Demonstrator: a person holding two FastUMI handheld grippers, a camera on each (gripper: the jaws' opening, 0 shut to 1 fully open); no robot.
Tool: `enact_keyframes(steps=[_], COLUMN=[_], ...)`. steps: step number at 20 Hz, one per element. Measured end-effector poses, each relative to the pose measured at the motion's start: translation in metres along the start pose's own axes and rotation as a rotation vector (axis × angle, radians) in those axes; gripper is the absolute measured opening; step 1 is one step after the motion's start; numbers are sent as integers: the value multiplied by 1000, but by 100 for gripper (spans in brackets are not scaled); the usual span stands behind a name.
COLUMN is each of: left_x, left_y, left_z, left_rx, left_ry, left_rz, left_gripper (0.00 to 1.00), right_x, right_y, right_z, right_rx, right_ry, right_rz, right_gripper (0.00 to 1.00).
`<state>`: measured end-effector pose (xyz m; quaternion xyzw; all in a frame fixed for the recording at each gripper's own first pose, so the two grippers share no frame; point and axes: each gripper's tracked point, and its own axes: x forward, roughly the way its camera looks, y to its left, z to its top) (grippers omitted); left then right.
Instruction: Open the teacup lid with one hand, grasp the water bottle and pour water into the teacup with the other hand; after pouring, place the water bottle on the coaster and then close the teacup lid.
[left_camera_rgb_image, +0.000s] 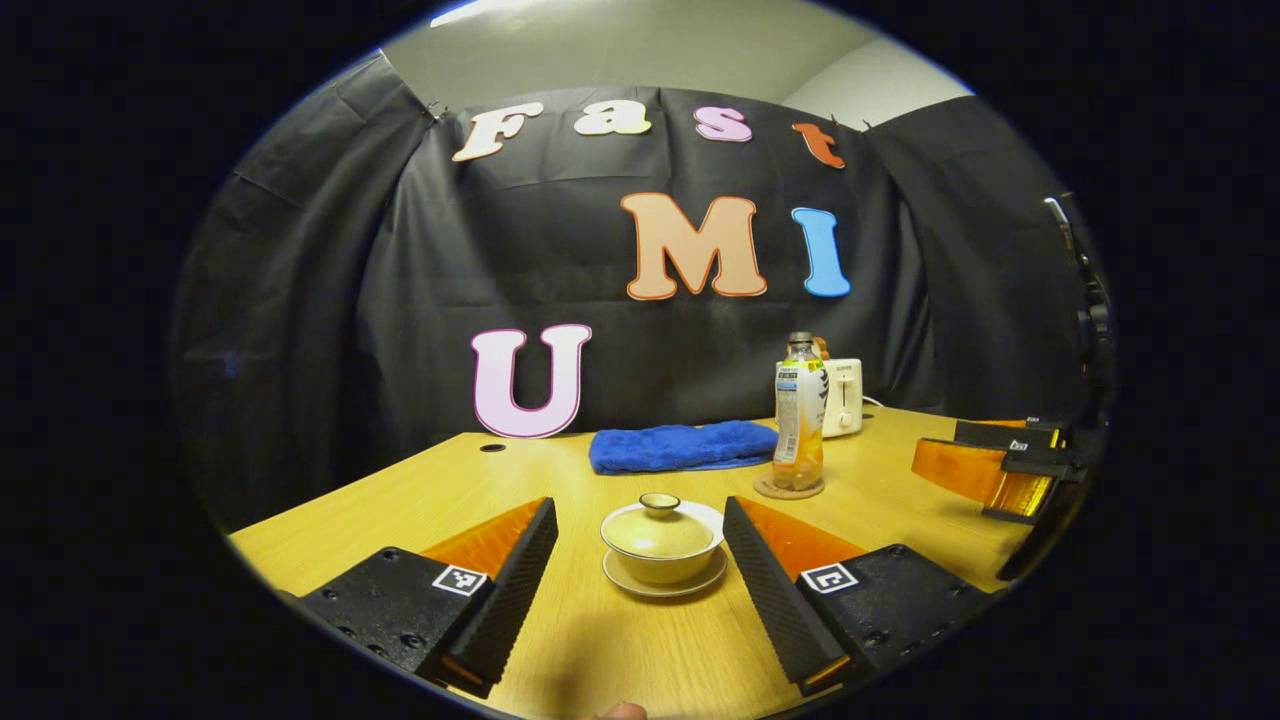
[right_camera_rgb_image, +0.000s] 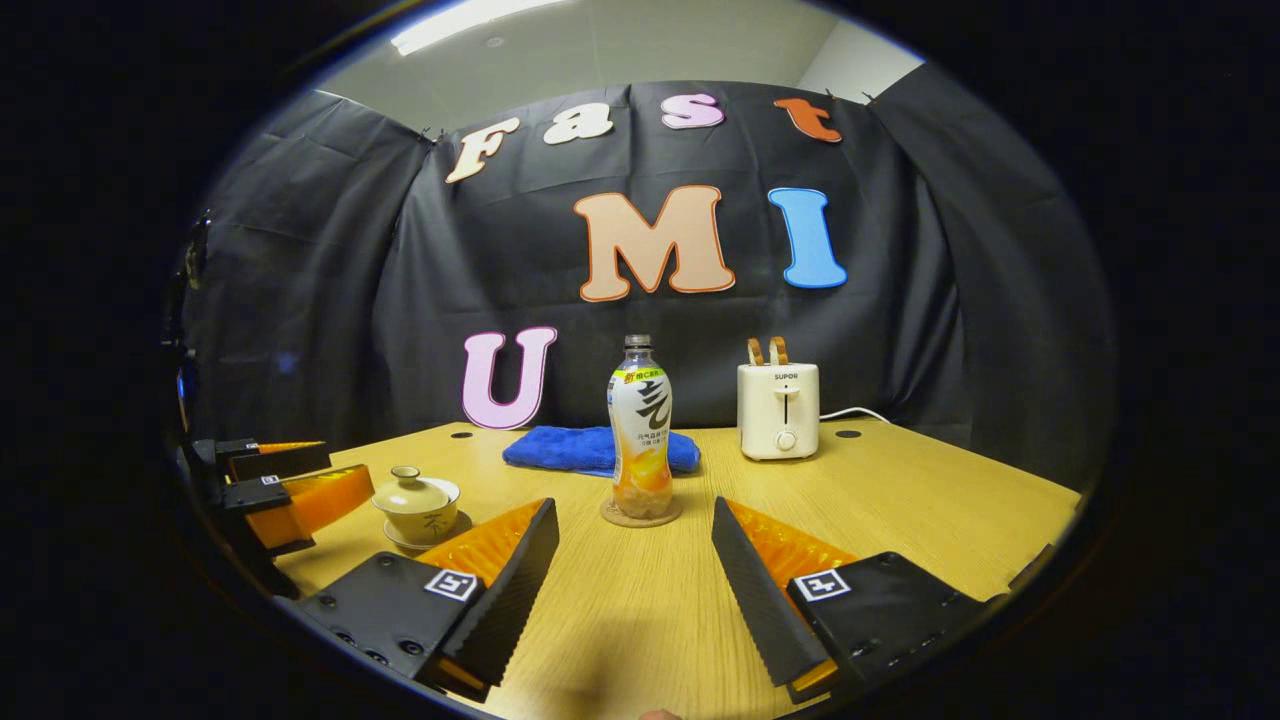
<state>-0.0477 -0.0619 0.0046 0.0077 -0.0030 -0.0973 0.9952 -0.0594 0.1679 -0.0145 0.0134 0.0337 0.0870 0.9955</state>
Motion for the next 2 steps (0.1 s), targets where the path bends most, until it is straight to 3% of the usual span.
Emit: enact_keyframes(steps=[2], left_x=[1], left_y=[-5], left_z=[-3], left_rx=[1], left_ry=[8], left_rz=[-15], left_gripper=[97], right_x=[0], right_y=[3], right_z=[2], right_rx=[-4], right_ry=[-8], right_rz=[2], right_gripper=[96])
